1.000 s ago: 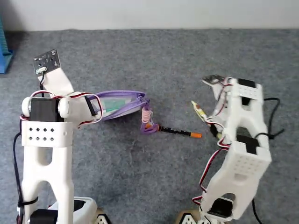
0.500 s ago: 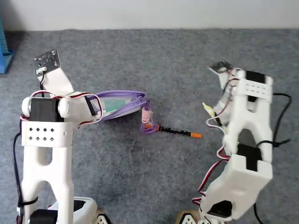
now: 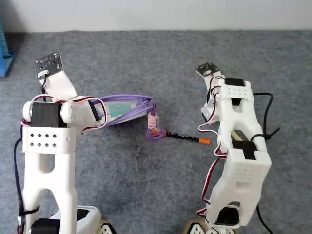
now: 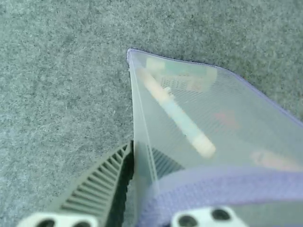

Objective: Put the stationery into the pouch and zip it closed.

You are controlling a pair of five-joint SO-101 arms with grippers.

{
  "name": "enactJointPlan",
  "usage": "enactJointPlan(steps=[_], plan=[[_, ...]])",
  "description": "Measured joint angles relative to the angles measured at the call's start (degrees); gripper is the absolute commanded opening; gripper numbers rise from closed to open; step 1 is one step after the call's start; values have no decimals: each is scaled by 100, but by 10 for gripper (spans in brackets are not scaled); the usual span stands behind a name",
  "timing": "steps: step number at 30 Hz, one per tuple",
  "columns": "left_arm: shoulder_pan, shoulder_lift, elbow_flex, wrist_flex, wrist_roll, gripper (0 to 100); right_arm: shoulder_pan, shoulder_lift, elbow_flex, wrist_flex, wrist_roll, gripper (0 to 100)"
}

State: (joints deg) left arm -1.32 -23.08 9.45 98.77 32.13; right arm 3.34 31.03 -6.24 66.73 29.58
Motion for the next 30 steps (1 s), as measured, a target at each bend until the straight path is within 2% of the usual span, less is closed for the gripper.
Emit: enactJointPlan(steps=[2, 6, 9, 14, 18, 24, 30], plan=[[0, 9, 0, 0, 0, 12, -9, 97, -9, -79, -9, 172], [0, 9, 0, 0, 0, 12, 26, 149, -44, -158, -9, 4], [0, 9, 0, 0, 0, 12, 44, 158, -114, -158, 0, 28], [0, 9, 0, 0, 0, 12, 158, 167, -185, -105, -9, 8], [0, 9, 0, 0, 0, 12, 211, -123, -176, 466, -114, 8], [0, 9, 0, 0, 0, 12, 281, -1495, -176, 1600, -668, 8], [0, 9, 0, 0, 0, 12, 18, -3314, -176, 2119, -1459, 8]])
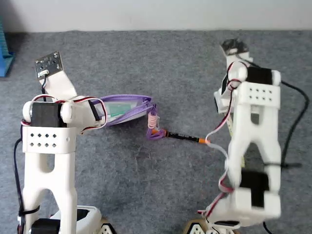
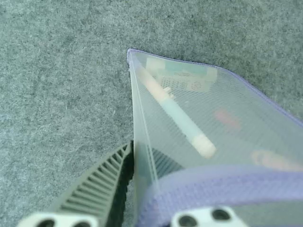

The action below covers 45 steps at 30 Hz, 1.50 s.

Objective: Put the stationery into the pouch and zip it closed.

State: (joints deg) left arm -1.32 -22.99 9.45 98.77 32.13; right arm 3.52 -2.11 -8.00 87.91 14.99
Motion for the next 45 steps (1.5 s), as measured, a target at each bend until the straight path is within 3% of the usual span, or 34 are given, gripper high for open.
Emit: enactJointPlan(steps=[5, 10, 16, 19, 30, 40, 45], plan=[[0, 0, 0, 0, 0, 12, -651, -1495, 0, 44, -853, 8], [0, 0, 0, 0, 0, 12, -1829, -2840, 0, -149, -1670, 8], [0, 0, 0, 0, 0, 12, -3473, -3982, 62, -1723, -2163, 8], [0, 0, 0, 0, 0, 12, -3903, -4105, 316, -2760, -2171, 8], [0, 0, 0, 0, 0, 12, -4897, -4000, 1925, -5960, -1160, 8], [0, 0, 0, 0, 0, 12, -4651, -3991, 3895, -7042, -229, 8], [0, 0, 0, 0, 0, 12, -4510, -4000, 3956, -6716, 202, 60]])
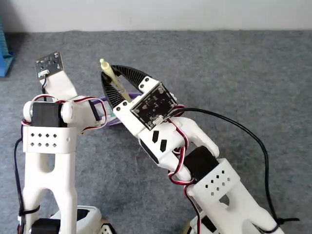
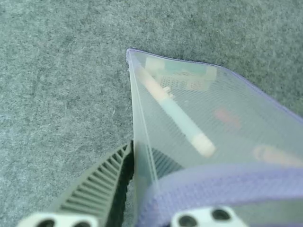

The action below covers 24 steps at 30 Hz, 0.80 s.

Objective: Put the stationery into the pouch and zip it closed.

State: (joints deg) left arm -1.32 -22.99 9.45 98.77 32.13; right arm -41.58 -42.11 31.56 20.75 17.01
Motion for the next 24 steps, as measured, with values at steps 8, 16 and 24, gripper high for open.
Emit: enactJointPlan(steps=[8, 16, 24], plan=[[0, 0, -9, 0, 0, 12, 44, -193, -9, 985, 0, 269], [0, 0, -9, 0, 0, 13, 440, -844, -334, 1538, -62, 69], [0, 0, -9, 0, 0, 13, 747, -1565, -343, 1547, -62, 9]])
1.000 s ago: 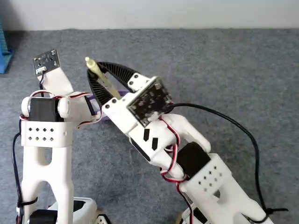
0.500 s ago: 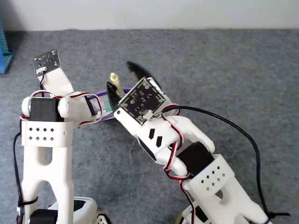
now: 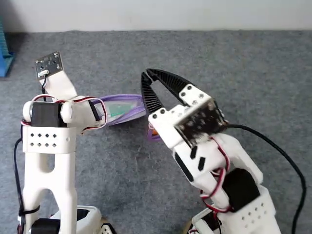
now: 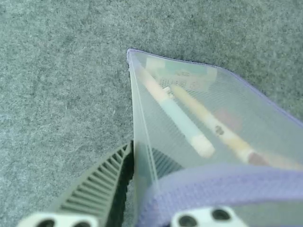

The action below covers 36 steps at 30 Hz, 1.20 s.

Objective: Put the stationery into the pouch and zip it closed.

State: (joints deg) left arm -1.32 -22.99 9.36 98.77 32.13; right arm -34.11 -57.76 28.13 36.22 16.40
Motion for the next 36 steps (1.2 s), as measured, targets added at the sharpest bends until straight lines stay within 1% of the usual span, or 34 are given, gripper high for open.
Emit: enactJointPlan(steps=[3, 5, 9, 11, 15, 18, 20, 22, 25, 27, 29, 32, 36], plan=[[0, 0, 0, 0, 0, 13, 114, -79, 0, 123, 0, 8], [0, 0, 0, 0, 0, 13, 352, -79, 0, 440, -114, 8], [0, 0, 0, 0, 0, 13, 1152, -88, 0, 1398, -1134, 8], [0, 0, 0, 0, 0, 13, 1626, -53, 62, 1978, -1512, 8], [0, 0, 9, 0, 0, 13, 2435, 791, 158, 2971, -1662, 13], [0, 0, 18, 0, 0, 13, 2796, 1556, 158, 3367, -1662, 17], [0, 0, 70, 0, 0, 13, 2945, 2180, 158, 3490, -1512, 62], [0, -9, 105, 0, 0, 13, 3068, 2787, 158, 3516, -1319, 141], [0, -18, 123, 0, 0, 13, 3068, 3552, 149, 3552, -897, 263], [0, -18, 123, 0, 0, 13, 3051, 3947, 70, 3552, -563, 319], [0, -18, 123, 0, 0, 13, 3042, 4264, -62, 3552, -185, 336], [0, -18, 123, 0, 0, 13, 2813, 4721, -193, 3552, 404, 336], [0, -18, 123, 0, 0, 13, 2505, 5292, -211, 3473, 756, 336]])
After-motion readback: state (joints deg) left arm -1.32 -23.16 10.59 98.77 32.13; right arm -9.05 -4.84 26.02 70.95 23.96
